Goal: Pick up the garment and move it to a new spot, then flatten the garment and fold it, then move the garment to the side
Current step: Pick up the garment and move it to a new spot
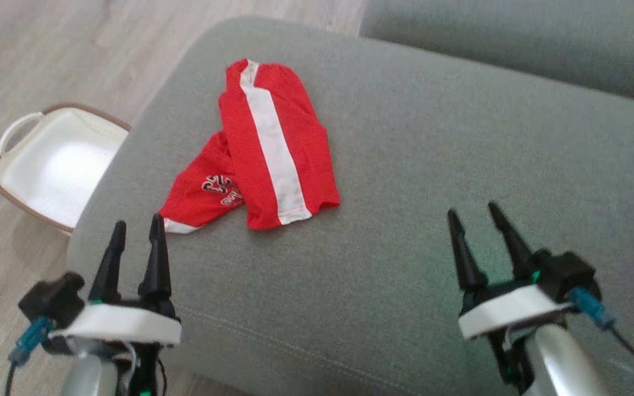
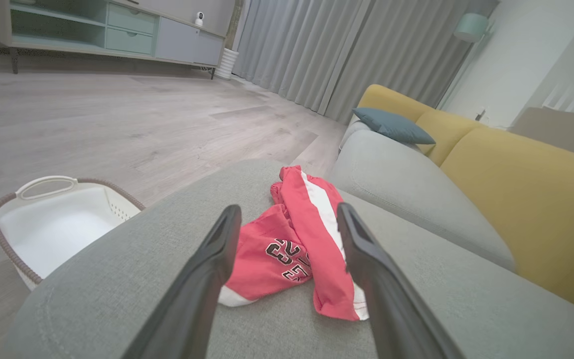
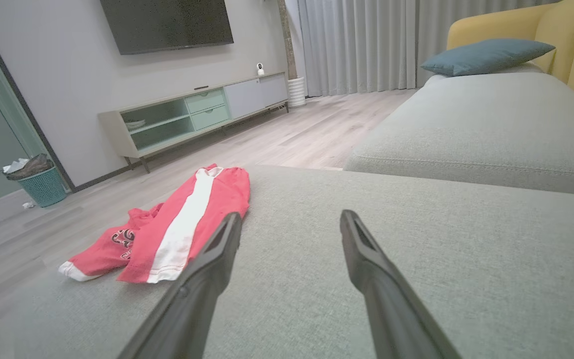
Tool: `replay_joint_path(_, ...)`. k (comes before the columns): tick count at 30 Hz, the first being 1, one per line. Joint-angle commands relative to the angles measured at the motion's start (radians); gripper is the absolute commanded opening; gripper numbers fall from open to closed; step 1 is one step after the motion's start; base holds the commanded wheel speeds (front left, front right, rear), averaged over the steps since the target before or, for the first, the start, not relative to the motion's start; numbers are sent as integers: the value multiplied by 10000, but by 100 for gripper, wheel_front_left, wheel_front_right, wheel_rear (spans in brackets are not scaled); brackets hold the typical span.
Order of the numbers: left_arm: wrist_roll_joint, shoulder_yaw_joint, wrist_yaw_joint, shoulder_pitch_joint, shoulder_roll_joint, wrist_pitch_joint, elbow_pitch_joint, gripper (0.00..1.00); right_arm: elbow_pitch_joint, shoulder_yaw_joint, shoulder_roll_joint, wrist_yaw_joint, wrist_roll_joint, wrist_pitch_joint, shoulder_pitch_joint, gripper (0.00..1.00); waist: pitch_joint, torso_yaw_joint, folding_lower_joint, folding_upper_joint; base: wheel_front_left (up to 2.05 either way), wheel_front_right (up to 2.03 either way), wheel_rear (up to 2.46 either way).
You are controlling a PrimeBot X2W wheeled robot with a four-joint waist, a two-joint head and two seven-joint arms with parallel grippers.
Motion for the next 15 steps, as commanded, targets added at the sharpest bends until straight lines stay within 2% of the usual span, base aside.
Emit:
replay_joint_path(1,58,338,-62,-748,197,-53,-267,100,-399,108,-34,-7,-90,-105,-589,100,398,-159,0,0,0,0,0)
replay_joint_path(4,-144,314,-62,-1447,623,-53,98,100,-691,-248,-34,-7,-479,-39,-885,100,1019,-339,0,0,0,0,0)
replay_joint_path(7,-298,-40,-62,-2373,1321,166,747,100,-1207,-683,-34,-7,-961,228,-1179,100,1667,-547,0,0,0,0,0)
replay_joint_path(15,-1534,-1944,-63,-5297,3097,2220,2432,100,-3376,-1968,-34,-7,-1903,1299,-1747,100,3156,-1051,0,0,0,0,0)
